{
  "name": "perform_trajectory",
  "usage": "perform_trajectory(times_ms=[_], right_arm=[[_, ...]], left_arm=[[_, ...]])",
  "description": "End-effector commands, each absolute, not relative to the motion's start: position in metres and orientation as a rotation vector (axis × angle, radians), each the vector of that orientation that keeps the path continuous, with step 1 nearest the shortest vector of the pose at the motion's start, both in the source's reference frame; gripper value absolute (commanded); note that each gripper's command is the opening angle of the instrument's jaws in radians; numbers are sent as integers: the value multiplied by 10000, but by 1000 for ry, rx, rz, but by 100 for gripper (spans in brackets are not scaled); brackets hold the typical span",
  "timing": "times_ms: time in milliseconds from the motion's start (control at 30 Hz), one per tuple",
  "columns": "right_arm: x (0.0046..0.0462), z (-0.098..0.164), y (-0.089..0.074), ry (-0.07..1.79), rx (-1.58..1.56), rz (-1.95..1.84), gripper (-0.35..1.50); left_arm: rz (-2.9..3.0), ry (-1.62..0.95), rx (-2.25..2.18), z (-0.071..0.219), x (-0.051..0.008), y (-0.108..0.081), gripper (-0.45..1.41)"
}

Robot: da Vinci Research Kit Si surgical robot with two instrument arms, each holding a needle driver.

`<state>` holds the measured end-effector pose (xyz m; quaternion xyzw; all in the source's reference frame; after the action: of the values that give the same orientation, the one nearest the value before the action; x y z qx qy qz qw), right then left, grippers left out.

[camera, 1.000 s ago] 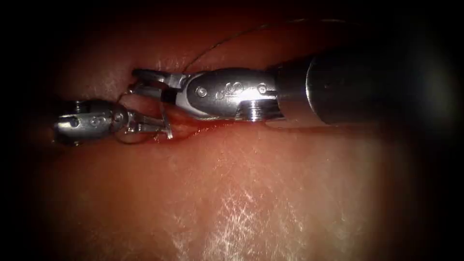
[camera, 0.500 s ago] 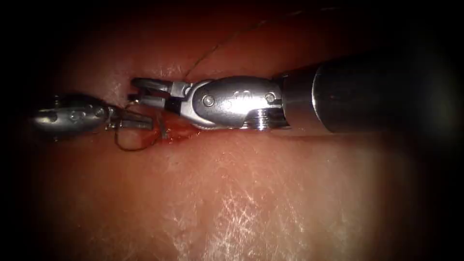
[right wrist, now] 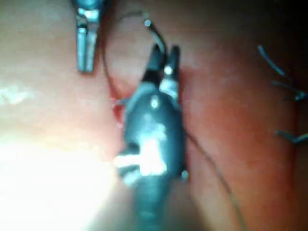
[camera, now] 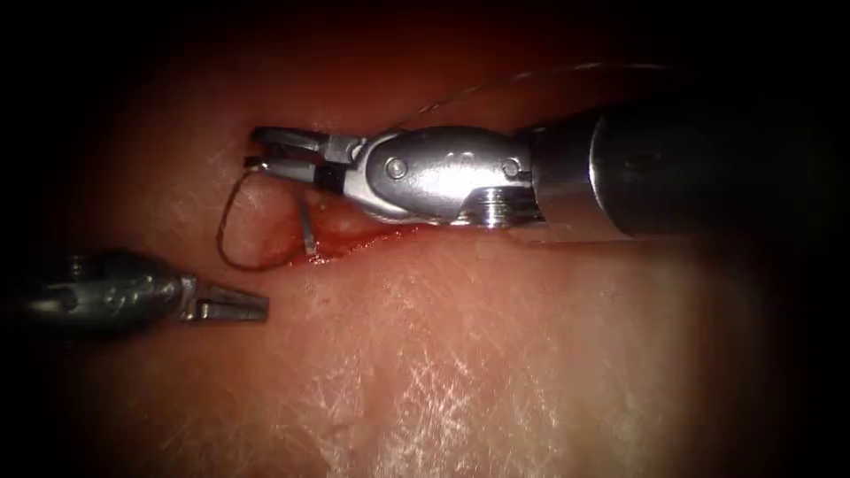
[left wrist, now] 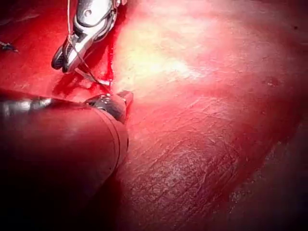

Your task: Wound Closure

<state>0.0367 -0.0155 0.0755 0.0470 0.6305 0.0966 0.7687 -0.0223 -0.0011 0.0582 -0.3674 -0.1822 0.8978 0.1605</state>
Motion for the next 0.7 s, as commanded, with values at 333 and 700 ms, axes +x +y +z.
perform_trajectory(times_ms=[333,700], right_arm=[[379,767,-166,1364,147,216,-35],[383,771,-169,1357,186,278,-35]], left_arm=[[2573,-522,-1065,583,-248,-19,-35],[2574,-516,-1064,586,-255,-21,-37]])
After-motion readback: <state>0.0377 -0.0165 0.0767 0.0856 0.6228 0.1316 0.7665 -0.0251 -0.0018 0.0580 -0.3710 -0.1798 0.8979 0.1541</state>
